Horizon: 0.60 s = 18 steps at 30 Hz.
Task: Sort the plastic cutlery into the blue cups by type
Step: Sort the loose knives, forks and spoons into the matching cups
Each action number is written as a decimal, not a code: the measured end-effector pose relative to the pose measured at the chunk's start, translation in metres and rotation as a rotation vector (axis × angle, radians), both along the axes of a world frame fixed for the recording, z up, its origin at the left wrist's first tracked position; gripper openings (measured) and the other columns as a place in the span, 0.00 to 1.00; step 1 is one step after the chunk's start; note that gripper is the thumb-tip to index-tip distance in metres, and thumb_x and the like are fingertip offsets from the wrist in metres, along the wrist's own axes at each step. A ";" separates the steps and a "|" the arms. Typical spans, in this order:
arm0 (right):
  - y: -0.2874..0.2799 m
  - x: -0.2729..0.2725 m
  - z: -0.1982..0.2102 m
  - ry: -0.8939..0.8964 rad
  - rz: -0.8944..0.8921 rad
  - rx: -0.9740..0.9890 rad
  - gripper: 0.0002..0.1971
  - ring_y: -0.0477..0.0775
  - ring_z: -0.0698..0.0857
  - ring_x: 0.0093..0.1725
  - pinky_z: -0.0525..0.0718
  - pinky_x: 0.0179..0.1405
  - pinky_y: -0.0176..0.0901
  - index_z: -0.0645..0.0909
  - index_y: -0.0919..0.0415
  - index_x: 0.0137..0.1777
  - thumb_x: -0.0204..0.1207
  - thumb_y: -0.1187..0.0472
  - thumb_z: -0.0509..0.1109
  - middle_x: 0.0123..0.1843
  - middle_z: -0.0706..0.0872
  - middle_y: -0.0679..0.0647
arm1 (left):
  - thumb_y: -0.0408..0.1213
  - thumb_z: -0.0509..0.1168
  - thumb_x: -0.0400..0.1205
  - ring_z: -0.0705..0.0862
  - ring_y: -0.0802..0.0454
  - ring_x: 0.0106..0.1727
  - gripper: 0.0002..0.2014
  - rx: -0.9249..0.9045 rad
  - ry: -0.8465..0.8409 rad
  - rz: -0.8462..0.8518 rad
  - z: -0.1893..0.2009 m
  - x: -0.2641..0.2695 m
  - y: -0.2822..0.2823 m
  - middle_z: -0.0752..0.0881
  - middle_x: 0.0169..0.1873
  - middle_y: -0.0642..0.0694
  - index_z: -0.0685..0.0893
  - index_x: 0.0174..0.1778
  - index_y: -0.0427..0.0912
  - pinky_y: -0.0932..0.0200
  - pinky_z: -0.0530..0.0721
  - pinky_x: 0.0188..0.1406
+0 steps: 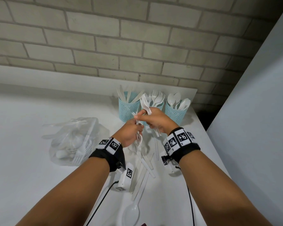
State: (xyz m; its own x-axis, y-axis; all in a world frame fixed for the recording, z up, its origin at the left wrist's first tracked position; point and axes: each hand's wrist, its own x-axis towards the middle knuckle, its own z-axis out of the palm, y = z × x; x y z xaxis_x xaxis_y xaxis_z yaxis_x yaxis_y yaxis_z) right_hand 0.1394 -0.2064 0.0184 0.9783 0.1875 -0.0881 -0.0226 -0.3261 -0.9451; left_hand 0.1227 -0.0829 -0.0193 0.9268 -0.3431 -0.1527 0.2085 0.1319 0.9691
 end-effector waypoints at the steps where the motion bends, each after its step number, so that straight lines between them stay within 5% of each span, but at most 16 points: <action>1: 0.001 0.000 -0.002 -0.012 -0.006 -0.016 0.08 0.40 0.66 0.18 0.63 0.16 0.32 0.80 0.58 0.38 0.70 0.60 0.78 0.20 0.75 0.45 | 0.15 0.50 0.81 0.69 0.59 0.31 0.29 0.005 -0.017 -0.013 0.001 -0.002 0.000 0.74 0.37 0.49 0.66 0.73 0.49 0.64 0.70 0.30; 4: 0.003 0.003 -0.005 -0.054 -0.080 -0.073 0.09 0.40 0.67 0.16 0.64 0.15 0.31 0.79 0.58 0.33 0.73 0.63 0.75 0.24 0.75 0.50 | 0.15 0.49 0.81 0.70 0.59 0.31 0.27 -0.040 -0.002 -0.029 0.003 -0.004 0.000 0.74 0.36 0.50 0.71 0.67 0.50 0.63 0.70 0.33; 8: -0.001 0.012 -0.005 -0.125 -0.278 0.002 0.09 0.39 0.67 0.16 0.66 0.15 0.29 0.76 0.58 0.36 0.76 0.64 0.70 0.24 0.73 0.48 | 0.29 0.55 0.86 0.72 0.56 0.33 0.07 -0.015 0.031 -0.006 0.002 -0.004 0.003 0.72 0.32 0.47 0.76 0.51 0.42 0.60 0.72 0.36; 11: -0.006 0.018 -0.005 -0.110 -0.376 0.100 0.10 0.45 0.66 0.20 0.65 0.18 0.35 0.72 0.55 0.37 0.78 0.61 0.68 0.26 0.73 0.48 | 0.34 0.55 0.87 0.71 0.55 0.34 0.07 -0.002 0.028 0.002 0.004 -0.005 0.000 0.71 0.31 0.48 0.77 0.48 0.44 0.60 0.71 0.36; 18: -0.006 0.013 -0.012 0.066 -0.275 0.130 0.10 0.43 0.64 0.18 0.61 0.13 0.32 0.73 0.58 0.36 0.78 0.62 0.69 0.25 0.69 0.50 | 0.35 0.55 0.87 0.71 0.56 0.35 0.07 0.045 0.023 0.005 0.001 -0.005 -0.004 0.73 0.36 0.48 0.76 0.47 0.48 0.63 0.74 0.37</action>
